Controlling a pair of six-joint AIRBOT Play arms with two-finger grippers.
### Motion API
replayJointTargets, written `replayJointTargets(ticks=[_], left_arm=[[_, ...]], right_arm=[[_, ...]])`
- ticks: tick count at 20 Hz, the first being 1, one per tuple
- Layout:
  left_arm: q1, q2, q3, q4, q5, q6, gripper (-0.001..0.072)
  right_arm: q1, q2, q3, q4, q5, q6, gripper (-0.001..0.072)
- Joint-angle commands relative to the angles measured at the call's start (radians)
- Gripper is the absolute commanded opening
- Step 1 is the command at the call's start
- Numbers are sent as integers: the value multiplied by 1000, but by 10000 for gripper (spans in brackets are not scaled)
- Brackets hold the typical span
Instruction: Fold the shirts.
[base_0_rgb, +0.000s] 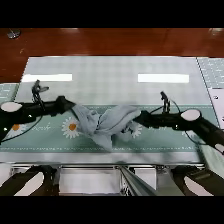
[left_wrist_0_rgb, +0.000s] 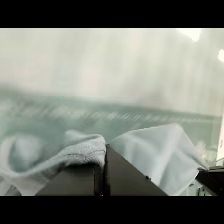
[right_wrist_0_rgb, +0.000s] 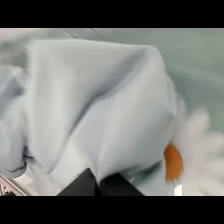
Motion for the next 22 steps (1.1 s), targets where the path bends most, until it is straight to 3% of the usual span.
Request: replayJointTargets(ticks=[1, 7, 10, 15, 19, 22], left_arm=[[2, 83, 249, -14, 30, 5, 19], [17, 163, 786, -14, 60, 3, 19], [62, 215, 948, -12, 60, 2, 19], [195, 374, 994, 63, 19, -12, 19], [270, 482, 985, 438, -201, -185, 19], [274, 522, 883, 469, -409, -237, 20]], right_arm=[[-78, -10, 365, -246, 124, 89, 28], [-190, -9, 1207, -568, 441, 167, 28], [-190, 35, 1429, -686, 568, 166, 28], [-190, 229, 1445, -784, 711, 166, 28], [-190, 364, 1314, -806, 803, 207, 29], [-190, 455, 1059, -673, 832, 250, 28]])
